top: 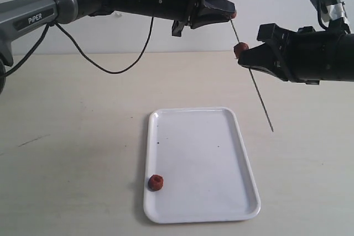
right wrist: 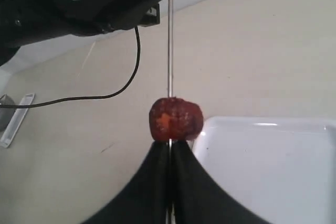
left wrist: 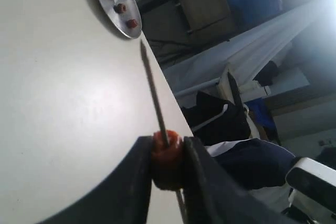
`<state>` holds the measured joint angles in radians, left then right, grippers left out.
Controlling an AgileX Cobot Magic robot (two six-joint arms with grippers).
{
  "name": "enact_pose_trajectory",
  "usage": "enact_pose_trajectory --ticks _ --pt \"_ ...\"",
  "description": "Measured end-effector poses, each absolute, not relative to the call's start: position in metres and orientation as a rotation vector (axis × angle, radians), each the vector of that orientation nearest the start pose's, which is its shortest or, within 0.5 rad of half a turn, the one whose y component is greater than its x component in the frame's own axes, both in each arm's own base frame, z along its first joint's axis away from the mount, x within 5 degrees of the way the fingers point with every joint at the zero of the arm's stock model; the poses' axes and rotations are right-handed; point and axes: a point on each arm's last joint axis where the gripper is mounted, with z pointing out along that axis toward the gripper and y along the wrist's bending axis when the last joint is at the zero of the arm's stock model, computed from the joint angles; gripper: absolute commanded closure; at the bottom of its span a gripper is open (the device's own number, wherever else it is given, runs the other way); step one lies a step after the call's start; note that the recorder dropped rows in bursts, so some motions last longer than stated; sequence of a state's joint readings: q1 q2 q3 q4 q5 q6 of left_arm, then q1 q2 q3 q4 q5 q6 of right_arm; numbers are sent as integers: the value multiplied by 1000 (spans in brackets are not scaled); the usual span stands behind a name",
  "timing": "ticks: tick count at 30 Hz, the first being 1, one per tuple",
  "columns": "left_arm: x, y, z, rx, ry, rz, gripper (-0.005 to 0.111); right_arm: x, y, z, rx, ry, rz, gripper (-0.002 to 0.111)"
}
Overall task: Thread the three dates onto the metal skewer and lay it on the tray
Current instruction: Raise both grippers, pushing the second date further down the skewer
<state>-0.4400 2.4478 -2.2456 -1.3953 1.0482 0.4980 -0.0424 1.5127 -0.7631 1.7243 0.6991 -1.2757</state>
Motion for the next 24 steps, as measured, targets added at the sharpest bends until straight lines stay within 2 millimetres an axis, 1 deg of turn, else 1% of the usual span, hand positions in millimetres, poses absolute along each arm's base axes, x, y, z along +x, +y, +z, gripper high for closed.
enact_pose_trajectory --ticks 2,4,9,14,24 --pt "449 -304 248 475 2152 -1716 86 299 45 233 152 2121 992 108" --pt "448 -308 248 484 2146 -1711 86 310 45 225 163 2139 1002 108" --pt "448 -308 247 508 2145 -1686 86 325 47 212 142 2159 1047 108" --pt "448 -307 245 531 2156 -1658 86 327 47 213 125 2155 1040 108" --pt "445 -308 244 565 2166 -1661 86 336 45 221 121 2130 1006 108"
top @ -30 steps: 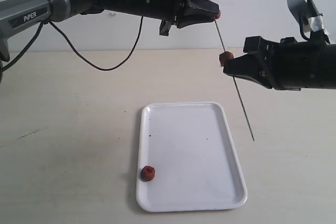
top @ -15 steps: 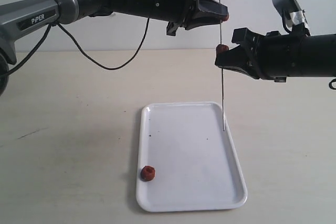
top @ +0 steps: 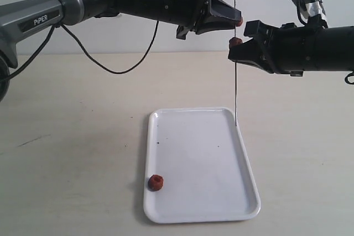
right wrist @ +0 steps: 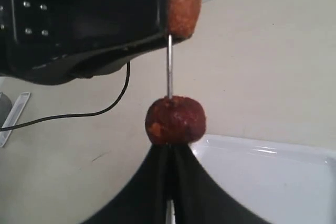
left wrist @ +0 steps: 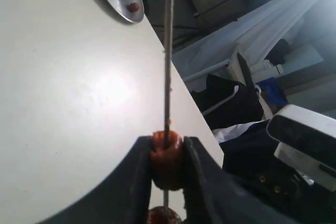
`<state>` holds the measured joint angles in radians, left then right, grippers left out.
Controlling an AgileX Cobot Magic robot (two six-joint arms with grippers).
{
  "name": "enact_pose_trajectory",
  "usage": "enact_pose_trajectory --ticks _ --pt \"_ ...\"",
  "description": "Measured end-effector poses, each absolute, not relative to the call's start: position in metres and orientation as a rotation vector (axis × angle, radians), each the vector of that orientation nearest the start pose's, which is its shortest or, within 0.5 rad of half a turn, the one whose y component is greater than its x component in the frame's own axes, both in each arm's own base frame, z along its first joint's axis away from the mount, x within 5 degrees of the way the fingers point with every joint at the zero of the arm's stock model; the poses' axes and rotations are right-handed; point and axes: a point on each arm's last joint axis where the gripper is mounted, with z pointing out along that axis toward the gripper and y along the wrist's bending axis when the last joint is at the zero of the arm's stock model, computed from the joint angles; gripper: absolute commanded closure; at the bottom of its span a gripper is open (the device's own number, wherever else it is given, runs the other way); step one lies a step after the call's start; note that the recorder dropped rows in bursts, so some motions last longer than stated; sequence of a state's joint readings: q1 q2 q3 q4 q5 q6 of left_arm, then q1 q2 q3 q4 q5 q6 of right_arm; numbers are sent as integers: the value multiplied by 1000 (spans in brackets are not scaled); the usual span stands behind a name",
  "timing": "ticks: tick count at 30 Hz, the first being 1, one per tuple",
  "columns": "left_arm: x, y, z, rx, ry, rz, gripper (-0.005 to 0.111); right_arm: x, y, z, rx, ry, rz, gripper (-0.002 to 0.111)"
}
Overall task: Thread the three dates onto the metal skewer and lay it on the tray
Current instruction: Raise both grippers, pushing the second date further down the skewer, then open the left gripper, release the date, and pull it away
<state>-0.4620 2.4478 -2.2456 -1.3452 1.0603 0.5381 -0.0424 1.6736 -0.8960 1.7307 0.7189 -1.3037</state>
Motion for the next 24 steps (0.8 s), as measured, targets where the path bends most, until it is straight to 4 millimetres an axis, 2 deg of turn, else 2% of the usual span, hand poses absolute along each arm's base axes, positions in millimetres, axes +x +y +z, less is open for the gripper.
enact_pose_trajectory --ticks 12,20,24 --pt "441 -309 243 631 2169 -1651 85 340 43 226 122 2118 977 108" --pt "439 -308 242 673 2175 -1656 62 341 43 226 128 2116 973 108" --pt "438 -308 242 679 2176 -1660 61 341 42 226 131 2118 967 108"
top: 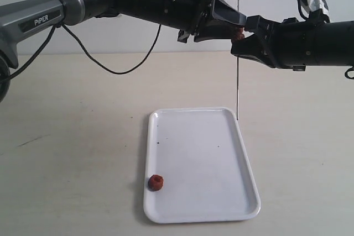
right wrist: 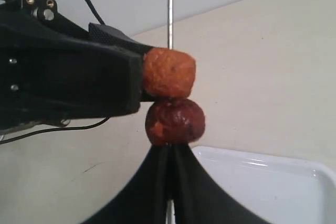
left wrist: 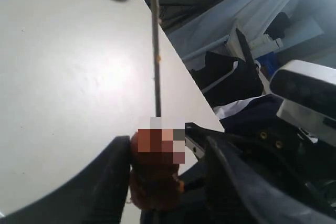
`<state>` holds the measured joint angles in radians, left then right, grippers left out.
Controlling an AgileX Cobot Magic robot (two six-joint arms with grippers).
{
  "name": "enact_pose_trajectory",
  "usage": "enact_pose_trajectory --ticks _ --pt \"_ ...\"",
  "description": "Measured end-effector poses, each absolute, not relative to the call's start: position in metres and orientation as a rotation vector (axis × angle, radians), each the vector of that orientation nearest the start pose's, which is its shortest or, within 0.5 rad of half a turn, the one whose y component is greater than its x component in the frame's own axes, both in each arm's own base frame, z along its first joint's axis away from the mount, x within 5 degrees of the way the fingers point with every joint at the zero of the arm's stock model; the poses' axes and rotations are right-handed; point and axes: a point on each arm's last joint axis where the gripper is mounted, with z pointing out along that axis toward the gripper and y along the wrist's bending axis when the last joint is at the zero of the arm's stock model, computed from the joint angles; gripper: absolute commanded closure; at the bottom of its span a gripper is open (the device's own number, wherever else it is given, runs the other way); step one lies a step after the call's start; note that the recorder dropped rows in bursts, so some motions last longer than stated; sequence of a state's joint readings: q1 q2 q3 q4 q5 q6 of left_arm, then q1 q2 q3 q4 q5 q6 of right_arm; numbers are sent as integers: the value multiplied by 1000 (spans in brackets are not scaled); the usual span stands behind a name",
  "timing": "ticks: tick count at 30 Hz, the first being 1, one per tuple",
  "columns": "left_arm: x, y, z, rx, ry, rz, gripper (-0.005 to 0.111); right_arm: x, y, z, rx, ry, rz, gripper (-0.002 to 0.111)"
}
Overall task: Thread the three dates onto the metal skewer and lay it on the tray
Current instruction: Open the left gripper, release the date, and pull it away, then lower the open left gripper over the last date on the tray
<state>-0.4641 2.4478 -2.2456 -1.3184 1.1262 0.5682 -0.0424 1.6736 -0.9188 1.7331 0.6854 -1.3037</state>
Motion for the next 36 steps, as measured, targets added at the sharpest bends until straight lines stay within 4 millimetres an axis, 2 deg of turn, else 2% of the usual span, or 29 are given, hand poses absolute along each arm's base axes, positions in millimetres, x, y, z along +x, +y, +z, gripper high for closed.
enact_pose_trajectory --ticks 5,13,21,24,28,33,36 --pt "437 -308 242 693 2179 -1669 61 341 42 226 133 2118 965 108" --pt "442 -292 242 776 2148 -1659 61 341 42 225 137 2122 953 108" --pt "446 -281 234 838 2202 -1541 61 339 42 222 72 2155 922 108" --pt "447 -277 227 879 2269 -1436 61 338 42 221 42 2170 908 108" --pt "448 -269 216 951 2396 -1209 61 338 40 218 21 2196 848 108" --pt "445 -260 228 985 2479 -978 61 340 32 213 21 2233 711 108" --pt "431 -263 243 1052 2485 -857 61 341 30 211 16 2243 667 108"
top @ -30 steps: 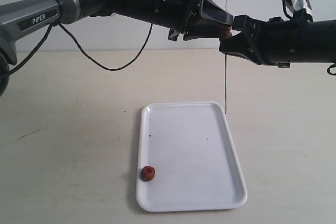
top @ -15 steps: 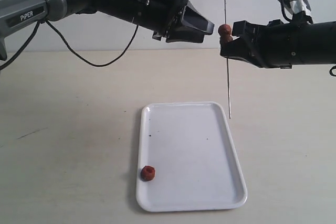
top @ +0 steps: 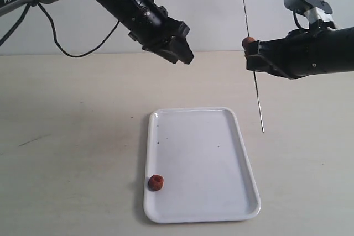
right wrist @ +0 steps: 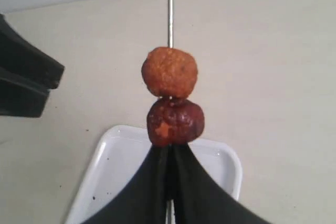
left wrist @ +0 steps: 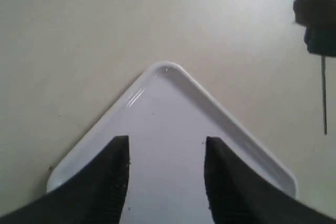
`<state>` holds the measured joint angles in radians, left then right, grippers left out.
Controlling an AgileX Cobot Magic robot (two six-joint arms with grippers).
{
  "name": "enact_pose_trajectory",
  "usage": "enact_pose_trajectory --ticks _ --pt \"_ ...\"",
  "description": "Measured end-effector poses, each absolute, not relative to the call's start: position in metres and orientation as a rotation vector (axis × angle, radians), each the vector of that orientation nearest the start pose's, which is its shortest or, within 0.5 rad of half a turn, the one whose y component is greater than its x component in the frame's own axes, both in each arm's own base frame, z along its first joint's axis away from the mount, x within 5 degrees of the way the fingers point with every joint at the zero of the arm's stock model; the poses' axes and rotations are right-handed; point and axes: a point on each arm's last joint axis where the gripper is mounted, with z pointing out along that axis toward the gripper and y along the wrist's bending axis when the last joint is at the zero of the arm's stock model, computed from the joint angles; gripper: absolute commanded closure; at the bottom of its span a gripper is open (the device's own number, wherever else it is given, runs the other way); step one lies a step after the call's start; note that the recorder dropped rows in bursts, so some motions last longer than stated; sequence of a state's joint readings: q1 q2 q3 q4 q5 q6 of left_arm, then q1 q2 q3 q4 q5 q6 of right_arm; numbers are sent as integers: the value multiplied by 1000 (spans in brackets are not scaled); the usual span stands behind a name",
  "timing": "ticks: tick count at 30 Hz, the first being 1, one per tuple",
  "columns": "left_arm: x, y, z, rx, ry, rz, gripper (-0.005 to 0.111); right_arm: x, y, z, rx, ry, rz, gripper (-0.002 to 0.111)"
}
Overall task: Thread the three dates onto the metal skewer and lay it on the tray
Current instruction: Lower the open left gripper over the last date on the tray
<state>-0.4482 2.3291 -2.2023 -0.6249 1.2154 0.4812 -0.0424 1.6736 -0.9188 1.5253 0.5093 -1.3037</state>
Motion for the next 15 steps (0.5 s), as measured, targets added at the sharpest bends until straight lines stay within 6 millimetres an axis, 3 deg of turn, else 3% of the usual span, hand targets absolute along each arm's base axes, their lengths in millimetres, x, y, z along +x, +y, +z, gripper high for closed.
enact_pose_trajectory --ticks 4,10,13,15 --pt "400 -276 249 1204 2513 -683 61 341 29 211 13 2245 655 108" --pt "355 -291 221 1383 2620 -604 61 341 29 211 -5 2247 643 108" --pt "342 -288 205 1431 2681 -567 61 340 29 210 -30 2255 630 108" --pt "336 -282 207 1437 2698 -547 61 340 29 209 -44 2259 626 108"
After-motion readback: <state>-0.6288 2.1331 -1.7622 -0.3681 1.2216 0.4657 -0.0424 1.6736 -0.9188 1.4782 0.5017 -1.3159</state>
